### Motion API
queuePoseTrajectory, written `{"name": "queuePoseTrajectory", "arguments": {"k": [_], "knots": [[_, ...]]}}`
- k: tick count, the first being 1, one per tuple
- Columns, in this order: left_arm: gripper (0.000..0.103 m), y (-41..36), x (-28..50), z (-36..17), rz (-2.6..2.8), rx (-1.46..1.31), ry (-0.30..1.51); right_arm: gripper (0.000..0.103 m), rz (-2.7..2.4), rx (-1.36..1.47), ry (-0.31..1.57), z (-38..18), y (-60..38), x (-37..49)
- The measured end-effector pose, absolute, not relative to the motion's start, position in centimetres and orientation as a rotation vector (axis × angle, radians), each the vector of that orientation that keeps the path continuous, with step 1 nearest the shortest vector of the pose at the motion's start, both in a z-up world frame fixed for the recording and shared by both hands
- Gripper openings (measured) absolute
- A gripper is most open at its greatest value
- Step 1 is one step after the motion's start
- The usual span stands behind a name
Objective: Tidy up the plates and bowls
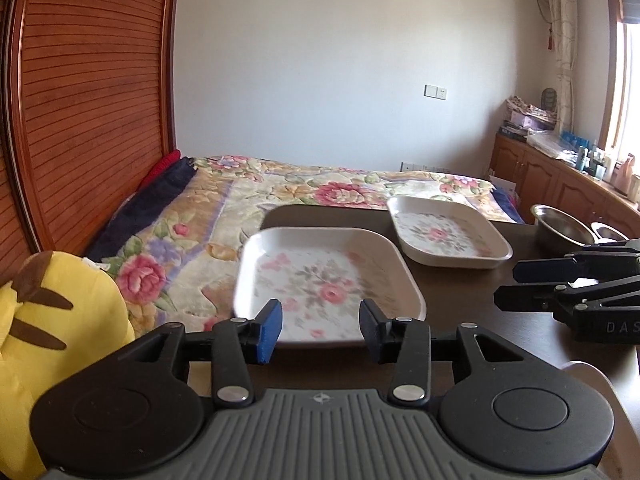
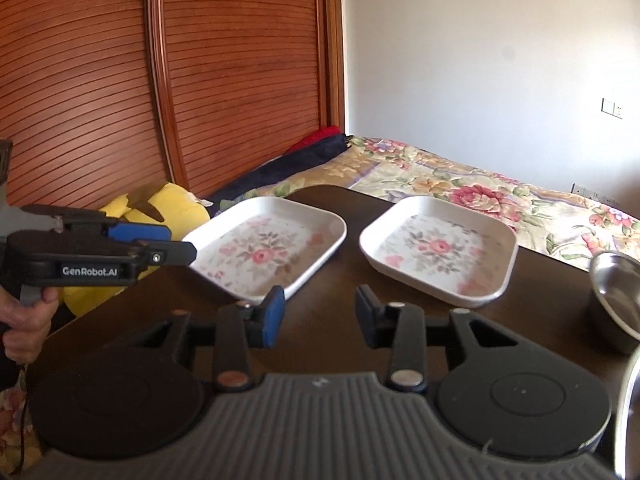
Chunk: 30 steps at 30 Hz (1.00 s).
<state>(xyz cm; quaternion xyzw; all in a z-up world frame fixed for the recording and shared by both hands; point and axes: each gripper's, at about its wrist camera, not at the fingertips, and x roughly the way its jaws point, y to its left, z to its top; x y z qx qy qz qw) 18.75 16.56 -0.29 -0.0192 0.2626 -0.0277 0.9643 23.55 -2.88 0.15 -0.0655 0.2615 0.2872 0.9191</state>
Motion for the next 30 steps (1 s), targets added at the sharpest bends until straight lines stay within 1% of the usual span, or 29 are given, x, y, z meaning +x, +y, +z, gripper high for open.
{"name": "queuePoseTrajectory", "arguments": {"k": [6, 18, 20, 22, 25, 30], "knots": [[0.046, 18.4, 20.5, -0.5, -0.039, -0.031, 0.536, 0.04, 0.6, -0.098, 0.577, 0.0, -1.6, 25.8], [0.046, 20.5, 24.0, -1.4, -0.036, -0.034, 0.558, 0.04, 0.584, -0.116, 0.633, -1.0, 0.9, 29.1], [0.045, 20.7, 24.5, -1.7, -0.042, -0.037, 0.568, 0.04, 0.581, -0.116, 0.647, -1.3, 1.1, 29.6], [0.041, 20.9, 25.0, -2.1, -0.041, -0.033, 0.578, 0.04, 0.584, -0.111, 0.664, -1.6, 1.2, 29.9], [0.039, 21.2, 25.6, -2.6, -0.044, -0.035, 0.591, 0.04, 0.585, -0.124, 0.673, -1.8, 1.5, 30.1], [0.036, 21.6, 26.1, -3.0, -0.046, -0.05, 0.609, 0.04, 0.591, -0.135, 0.689, -2.0, 2.0, 30.6]]}}
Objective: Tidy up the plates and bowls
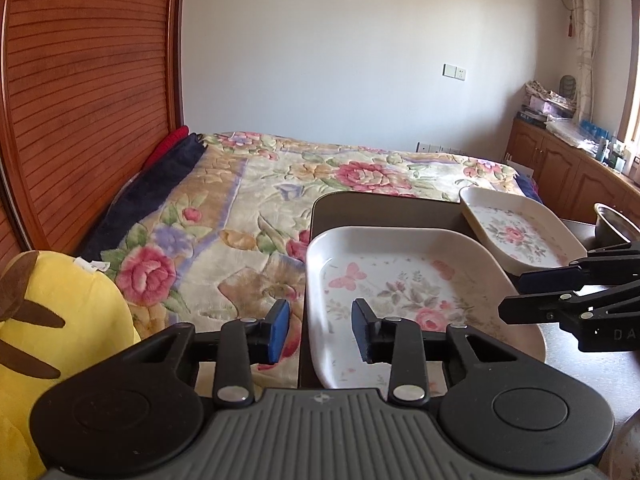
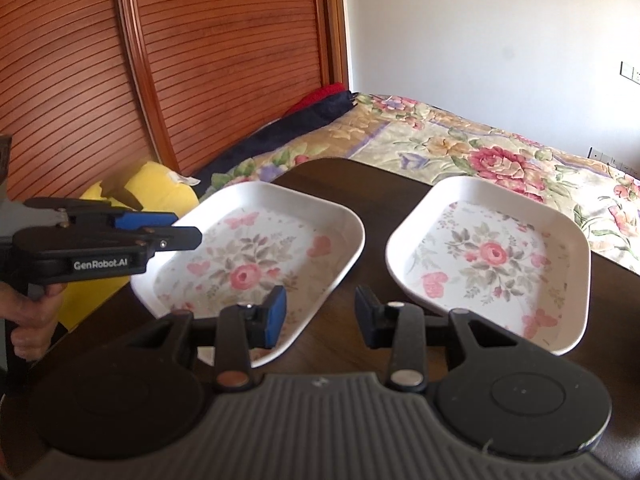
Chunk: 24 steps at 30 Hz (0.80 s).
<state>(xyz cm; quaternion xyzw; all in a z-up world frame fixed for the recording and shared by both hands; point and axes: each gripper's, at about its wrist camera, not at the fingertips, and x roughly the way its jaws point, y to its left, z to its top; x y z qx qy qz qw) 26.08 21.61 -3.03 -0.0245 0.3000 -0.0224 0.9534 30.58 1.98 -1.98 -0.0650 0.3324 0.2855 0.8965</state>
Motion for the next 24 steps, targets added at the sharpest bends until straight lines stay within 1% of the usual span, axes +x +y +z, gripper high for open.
{"name": "queuePoseTrajectory", "arguments": {"k": [6, 8, 9, 13, 14, 15, 24], "knots": [[0.033, 21.87, 26.28, -3.17, -0.047, -0.058, 0.617, 0.037, 0.598, -0.13, 0.715, -2.28, 2.35, 31.23], [0.028, 21.93, 26.37, -3.28, -0.048, -0.062, 0.621, 0.03, 0.605, -0.127, 0.727, -2.39, 2.41, 31.37], [0.024, 21.95, 26.44, -3.34, -0.049, -0.065, 0.625, 0.027, 0.607, -0.124, 0.733, -2.45, 2.44, 31.47], [0.02, 22.13, 26.41, -3.36, -0.05, -0.073, 0.621, 0.026, 0.605, -0.13, 0.736, -2.61, 2.56, 31.53], [0.02, 22.14, 26.39, -3.36, -0.051, -0.074, 0.621, 0.024, 0.608, -0.132, 0.738, -2.66, 2.59, 31.54], [0.019, 22.15, 26.36, -3.37, -0.053, -0.076, 0.62, 0.021, 0.611, -0.133, 0.738, -2.69, 2.63, 31.53], [0.017, 21.92, 25.9, -3.2, -0.056, -0.095, 0.626, 0.02, 0.619, -0.101, 0.747, -2.68, 2.35, 31.67]]}}
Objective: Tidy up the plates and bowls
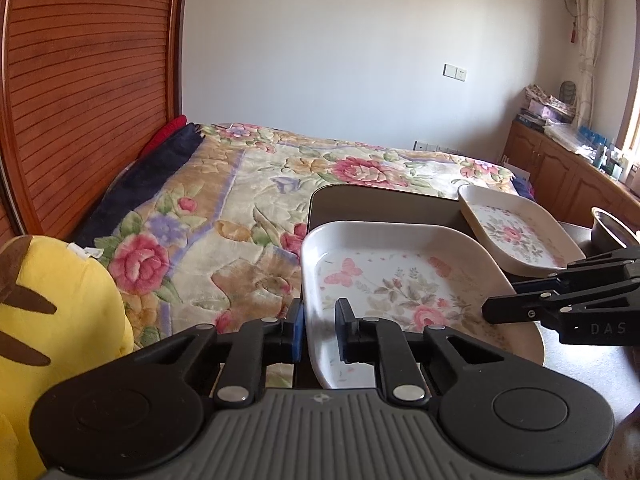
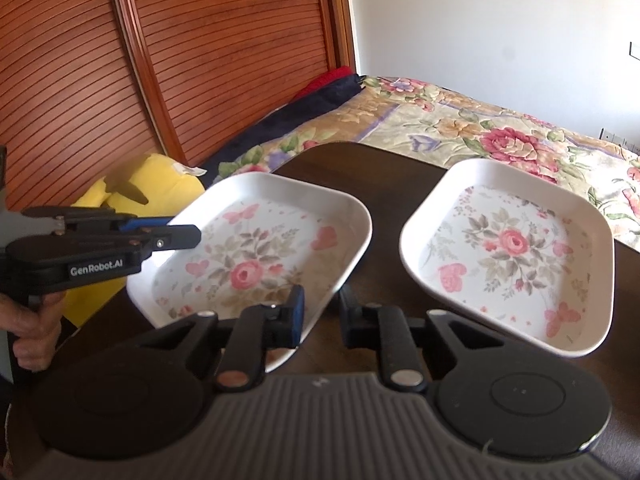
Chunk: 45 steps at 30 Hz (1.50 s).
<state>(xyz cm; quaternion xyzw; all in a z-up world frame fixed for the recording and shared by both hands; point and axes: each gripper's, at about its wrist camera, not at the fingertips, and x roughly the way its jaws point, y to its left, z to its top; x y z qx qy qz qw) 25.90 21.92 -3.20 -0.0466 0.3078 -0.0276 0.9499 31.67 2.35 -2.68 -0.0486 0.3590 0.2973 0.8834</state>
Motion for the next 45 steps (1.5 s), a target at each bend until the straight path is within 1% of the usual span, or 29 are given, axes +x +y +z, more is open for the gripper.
{"name": "queuePoseTrajectory", "arguments": {"k": [15, 27, 45], "knots": [[0.017, 19.8, 23.5, -1.1, -0.063, -0.087, 0.614, 0.02, 0.616, -0.056, 0.687, -0.8, -0.2, 29.7], [0.017, 15.1, 20.3, 1.7, -0.109, -0.053, 0.581, 0.02, 0.575, -0.045, 0.631, 1.1, -4.6, 26.0], [0.017, 9.5, 15.3, 1.4, -0.183, -0.057, 0.595, 0.02, 0.542, -0.039, 0.624, 0.4, -9.9, 20.6]]}}
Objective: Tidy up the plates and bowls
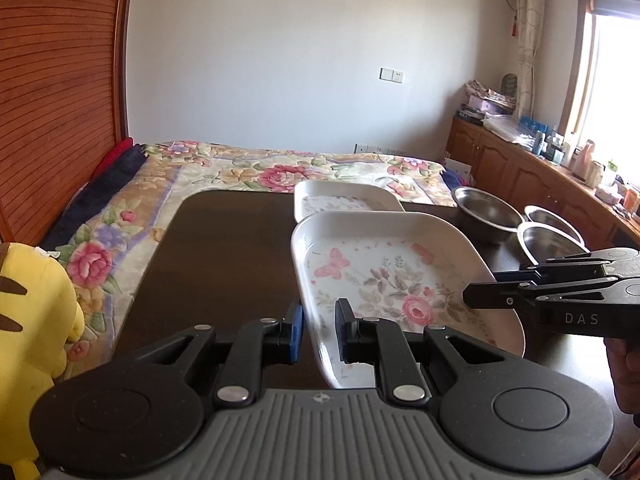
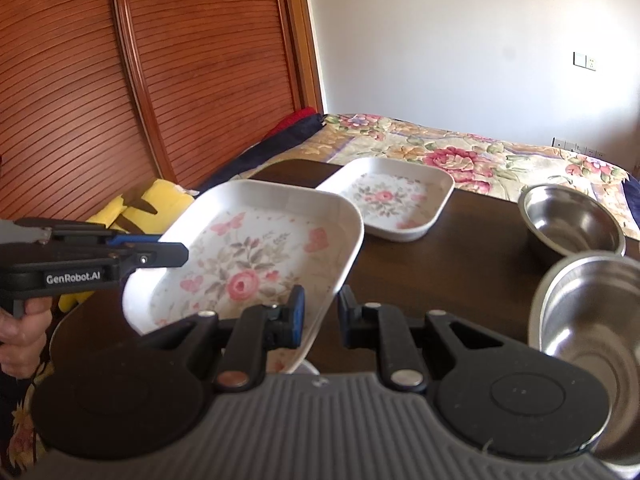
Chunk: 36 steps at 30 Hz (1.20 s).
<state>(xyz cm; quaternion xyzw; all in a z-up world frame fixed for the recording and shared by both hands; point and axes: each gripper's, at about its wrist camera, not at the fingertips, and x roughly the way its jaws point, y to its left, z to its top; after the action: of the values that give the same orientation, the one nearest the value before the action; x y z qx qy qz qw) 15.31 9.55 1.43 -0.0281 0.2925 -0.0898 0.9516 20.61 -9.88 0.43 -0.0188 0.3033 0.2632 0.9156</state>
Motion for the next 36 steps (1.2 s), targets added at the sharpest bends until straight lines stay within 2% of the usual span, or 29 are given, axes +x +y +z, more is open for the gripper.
{"name": "queuePoseTrajectory", "arguments": {"k": [36], "knots": [[0.017, 8.1, 9.6, -0.9, -0.191, -0.063, 0.655, 0.02, 0.579, -0.038, 0.63, -1.7, -11.4, 14.4]]}}
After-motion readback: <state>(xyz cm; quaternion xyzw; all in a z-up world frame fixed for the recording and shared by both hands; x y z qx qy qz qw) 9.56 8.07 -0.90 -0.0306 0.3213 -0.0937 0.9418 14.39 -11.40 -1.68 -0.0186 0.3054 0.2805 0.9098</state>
